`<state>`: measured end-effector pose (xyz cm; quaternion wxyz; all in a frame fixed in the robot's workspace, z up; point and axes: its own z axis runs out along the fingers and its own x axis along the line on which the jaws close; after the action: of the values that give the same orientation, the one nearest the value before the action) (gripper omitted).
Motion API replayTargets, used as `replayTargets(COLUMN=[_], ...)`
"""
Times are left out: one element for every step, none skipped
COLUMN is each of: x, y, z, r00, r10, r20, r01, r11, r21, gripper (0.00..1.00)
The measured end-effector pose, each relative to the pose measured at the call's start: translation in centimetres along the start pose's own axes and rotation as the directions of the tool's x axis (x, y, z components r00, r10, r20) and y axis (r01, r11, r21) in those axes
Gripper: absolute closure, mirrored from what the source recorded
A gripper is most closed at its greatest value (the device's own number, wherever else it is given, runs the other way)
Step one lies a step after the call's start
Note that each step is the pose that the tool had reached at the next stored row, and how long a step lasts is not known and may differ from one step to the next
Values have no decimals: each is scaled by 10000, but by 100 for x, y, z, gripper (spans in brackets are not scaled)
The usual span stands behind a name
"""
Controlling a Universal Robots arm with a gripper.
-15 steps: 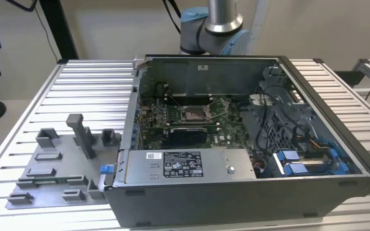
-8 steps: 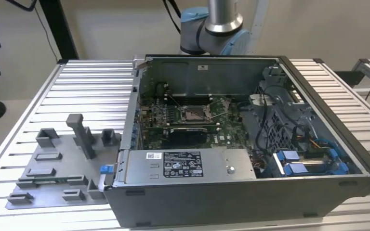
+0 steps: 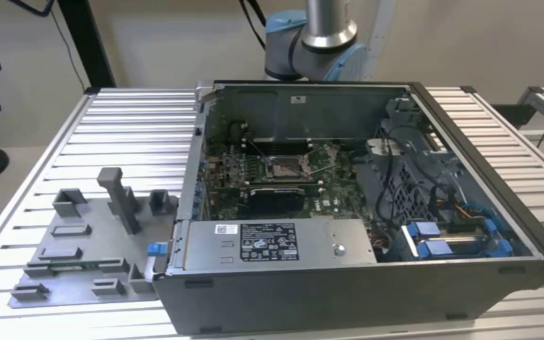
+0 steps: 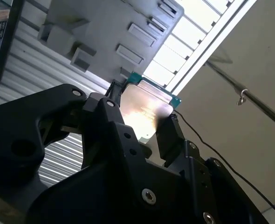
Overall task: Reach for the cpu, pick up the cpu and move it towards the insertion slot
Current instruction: 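Pick up the cpu and move it towards the insertion slot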
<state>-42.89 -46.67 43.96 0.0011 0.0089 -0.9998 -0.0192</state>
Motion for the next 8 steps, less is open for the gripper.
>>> replayTargets(x=[0,-1,-8,-20,-42,-71,-103,-137], y=[0,0,-1,-1,-1,-1,-2,-3], z=[0,0,-1,-1,0,0,0,0], r00=[10000,10000,10000,10000,10000,10000,10000,10000], r10=[0,-1,-2,-3,-1,0,0,-1], r20=[-1,-1,-2,-1,-1,-1,-1,-2], r01=[0,1,2,3,1,0,0,1], r11=[10000,10000,10000,10000,10000,10000,10000,10000], r21=[0,0,1,0,0,-1,-1,0], gripper=[100,100,100,100,100,100,100,100])
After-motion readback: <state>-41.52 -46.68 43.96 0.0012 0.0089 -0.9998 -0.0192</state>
